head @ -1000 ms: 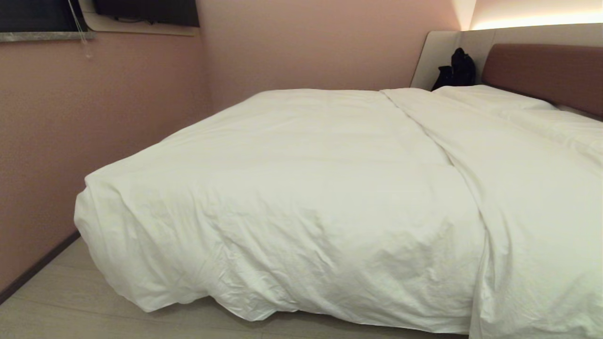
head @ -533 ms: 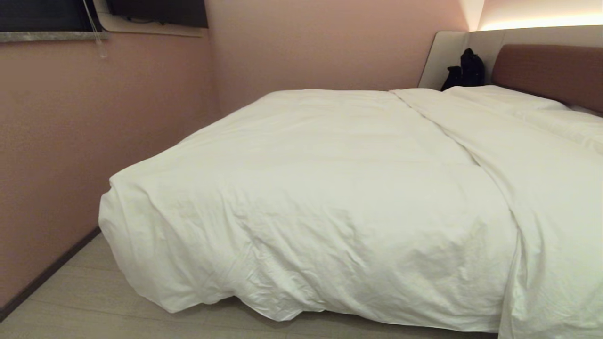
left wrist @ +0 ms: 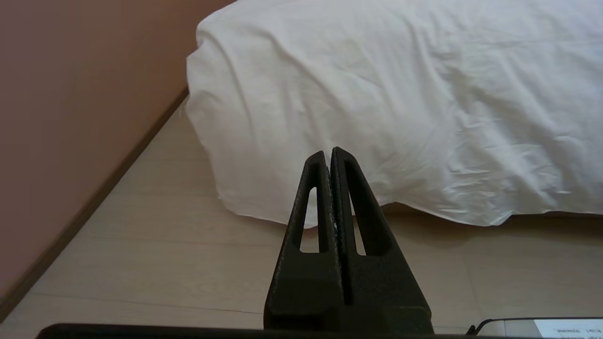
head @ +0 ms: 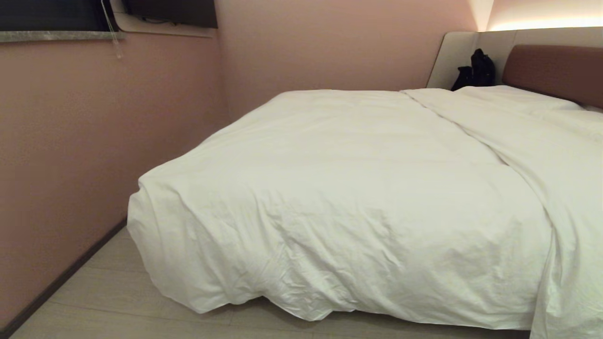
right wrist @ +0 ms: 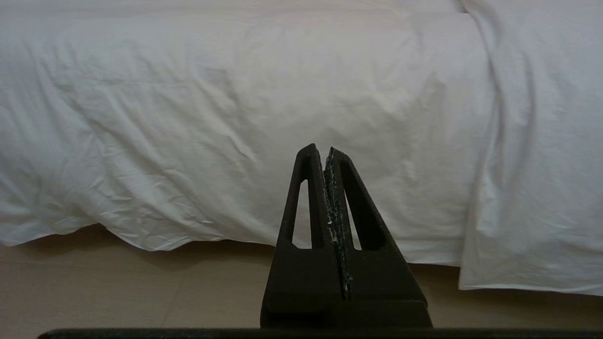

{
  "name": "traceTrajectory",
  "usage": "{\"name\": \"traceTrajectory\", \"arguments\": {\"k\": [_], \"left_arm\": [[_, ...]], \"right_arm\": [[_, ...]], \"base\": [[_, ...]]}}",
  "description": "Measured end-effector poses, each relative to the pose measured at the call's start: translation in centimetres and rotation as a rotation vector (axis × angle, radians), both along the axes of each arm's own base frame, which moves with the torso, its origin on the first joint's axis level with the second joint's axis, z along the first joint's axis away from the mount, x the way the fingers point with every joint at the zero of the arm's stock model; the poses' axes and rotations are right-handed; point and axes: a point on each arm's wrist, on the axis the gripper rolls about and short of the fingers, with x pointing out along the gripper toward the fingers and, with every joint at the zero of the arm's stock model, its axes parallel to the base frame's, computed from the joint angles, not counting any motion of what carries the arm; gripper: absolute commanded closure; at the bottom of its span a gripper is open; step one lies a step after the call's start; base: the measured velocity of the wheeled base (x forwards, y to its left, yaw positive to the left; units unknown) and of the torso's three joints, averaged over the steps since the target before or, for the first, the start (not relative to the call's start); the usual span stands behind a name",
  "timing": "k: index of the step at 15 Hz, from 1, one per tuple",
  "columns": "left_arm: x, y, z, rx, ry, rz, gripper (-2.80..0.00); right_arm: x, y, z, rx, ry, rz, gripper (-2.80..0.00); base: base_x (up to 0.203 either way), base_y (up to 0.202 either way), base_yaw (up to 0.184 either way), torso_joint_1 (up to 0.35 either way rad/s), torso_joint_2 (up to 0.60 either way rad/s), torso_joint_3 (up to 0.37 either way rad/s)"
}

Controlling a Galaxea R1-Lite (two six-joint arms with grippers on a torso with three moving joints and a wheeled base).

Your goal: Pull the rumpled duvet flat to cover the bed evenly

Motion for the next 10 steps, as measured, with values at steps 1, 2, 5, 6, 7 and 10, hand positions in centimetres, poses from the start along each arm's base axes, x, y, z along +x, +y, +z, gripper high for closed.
{"name": "traceTrajectory", "arguments": {"k": [1,2,5,6,7,10], "left_arm": [[0.0,0.0,0.0,0.001,0.0,0.0,0.0],[0.0,0.0,0.0,0.002,0.0,0.0,0.0],[0.0,0.0,0.0,0.0,0.0,0.0,0.0],[0.0,0.0,0.0,0.001,0.0,0.0,0.0],[0.0,0.0,0.01,0.001,0.0,0.0,0.0],[0.0,0.0,0.0,0.002,0.001,0.0,0.0]], "right_arm": [[0.0,0.0,0.0,0.0,0.0,0.0,0.0],[0.0,0.0,0.0,0.0,0.0,0.0,0.0],[0.0,0.0,0.0,0.0,0.0,0.0,0.0],[0.0,0.0,0.0,0.0,0.0,0.0,0.0],[0.0,0.0,0.0,0.0,0.0,0.0,0.0],[0.0,0.0,0.0,0.0,0.0,0.0,0.0]], "base": [[0.0,0.195,0.002,0.007,0.0,0.003],[0.0,0.196,-0.003,0.006,0.0,0.005],[0.0,0.195,0.0,0.004,0.0,0.003],[0.0,0.194,-0.001,0.002,0.0,-0.003],[0.0,0.194,-0.001,0.006,0.01,0.0],[0.0,0.195,0.0,0.001,0.0,0.002]]}}
